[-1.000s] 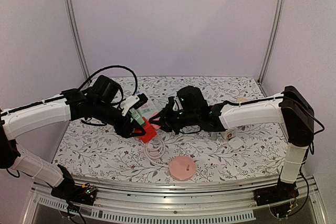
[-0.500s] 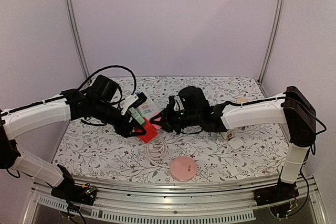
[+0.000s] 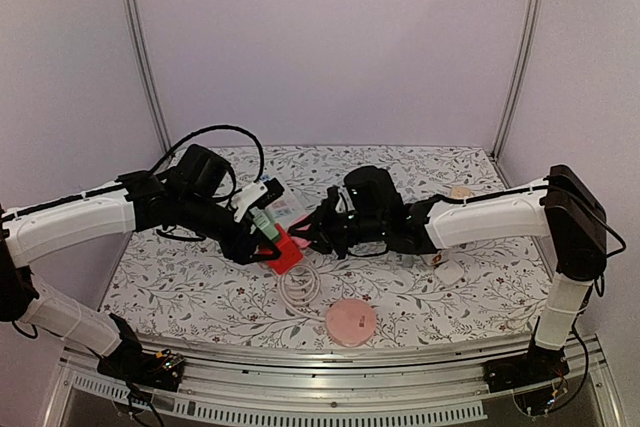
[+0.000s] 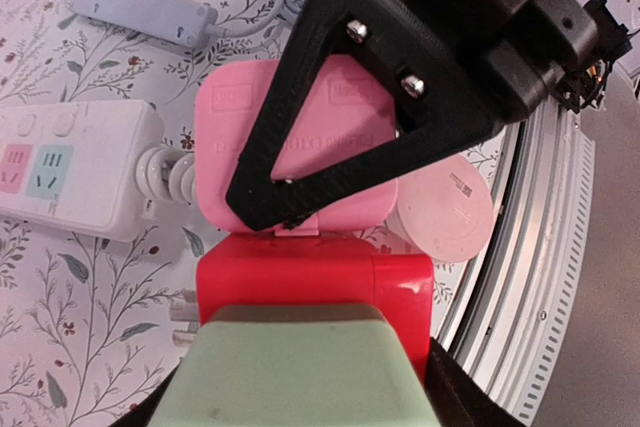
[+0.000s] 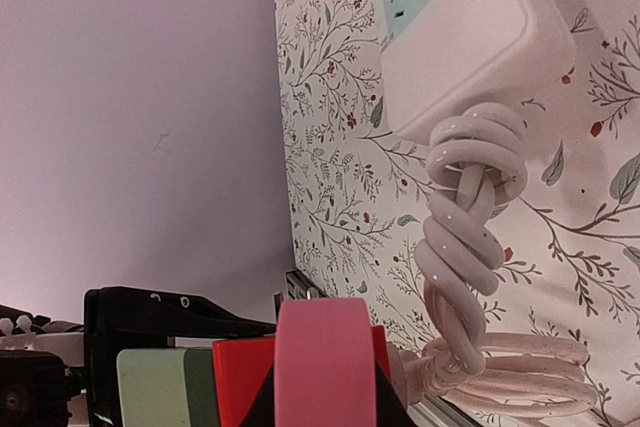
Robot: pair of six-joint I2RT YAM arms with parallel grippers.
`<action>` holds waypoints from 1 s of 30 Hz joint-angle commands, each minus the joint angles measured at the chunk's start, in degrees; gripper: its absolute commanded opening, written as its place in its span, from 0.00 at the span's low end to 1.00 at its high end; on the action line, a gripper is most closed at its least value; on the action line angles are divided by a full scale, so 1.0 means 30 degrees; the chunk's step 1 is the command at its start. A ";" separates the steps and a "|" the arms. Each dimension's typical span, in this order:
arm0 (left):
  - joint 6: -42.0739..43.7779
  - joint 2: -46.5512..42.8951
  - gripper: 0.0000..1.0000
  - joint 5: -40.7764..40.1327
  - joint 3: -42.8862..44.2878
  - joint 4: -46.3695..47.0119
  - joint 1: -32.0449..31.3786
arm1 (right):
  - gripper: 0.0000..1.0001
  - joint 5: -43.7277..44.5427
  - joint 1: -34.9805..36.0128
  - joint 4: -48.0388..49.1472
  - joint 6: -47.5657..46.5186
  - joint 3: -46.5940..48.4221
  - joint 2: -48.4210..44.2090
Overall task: Pull the plug off the socket
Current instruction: Remove the plug from the socket.
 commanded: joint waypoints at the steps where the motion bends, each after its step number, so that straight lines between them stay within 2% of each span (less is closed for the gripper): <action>1: 0.0617 -0.0580 0.21 0.0225 0.0382 0.1283 -0.0263 | 0.00 0.0939 -0.0440 -0.0312 0.0540 -0.0393 -0.0914; 15: 0.0359 -0.0696 0.21 0.1496 0.0533 0.1397 0.0318 | 0.00 0.1418 -0.0420 -0.0964 -0.1553 -0.0658 -0.1227; 30: -0.0291 -0.0754 0.21 0.3204 0.0535 0.1905 0.1481 | 0.00 0.1742 -0.0461 -0.2038 -0.1544 -0.0801 -0.1251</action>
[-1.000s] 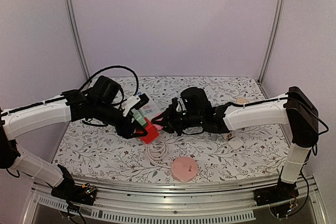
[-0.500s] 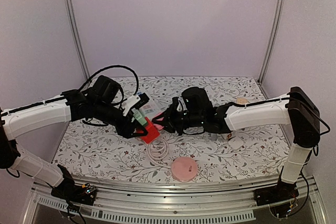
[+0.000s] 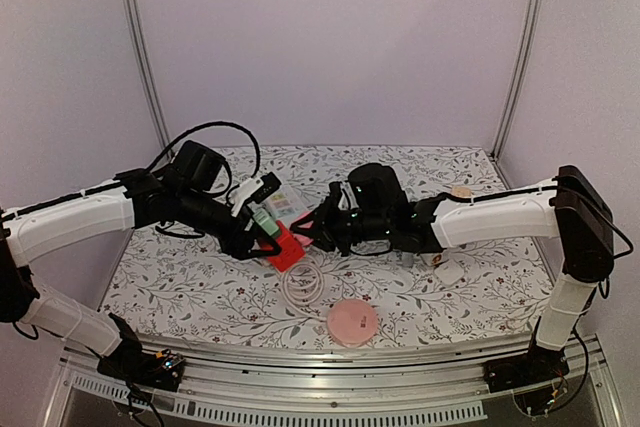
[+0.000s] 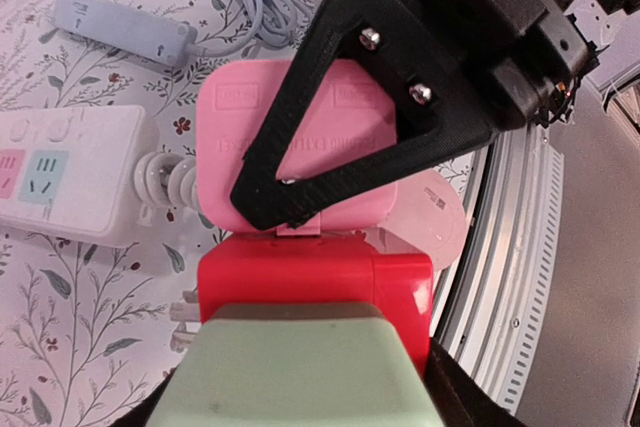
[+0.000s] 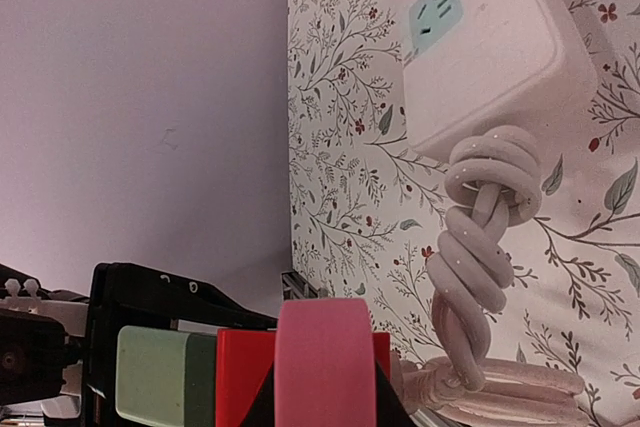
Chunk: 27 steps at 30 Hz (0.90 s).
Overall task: Pull the plug off the socket
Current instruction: Remove the plug from the socket.
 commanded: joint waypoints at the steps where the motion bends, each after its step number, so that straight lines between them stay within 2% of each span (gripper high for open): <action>1: -0.0091 -0.0747 0.21 0.1143 0.0521 0.1403 0.0577 | 0.00 0.1377 -0.0448 -0.1702 -0.0336 -0.0483 -0.0443; 14: 0.0967 -0.0597 0.21 -0.0479 0.0446 0.0737 -0.0250 | 0.00 0.1345 -0.0599 -0.1735 0.0903 -0.0321 -0.0472; 27: 0.1322 -0.0477 0.21 -0.0753 0.0506 0.0458 -0.0853 | 0.00 0.1269 -0.0658 -0.1731 0.1614 -0.0401 -0.0601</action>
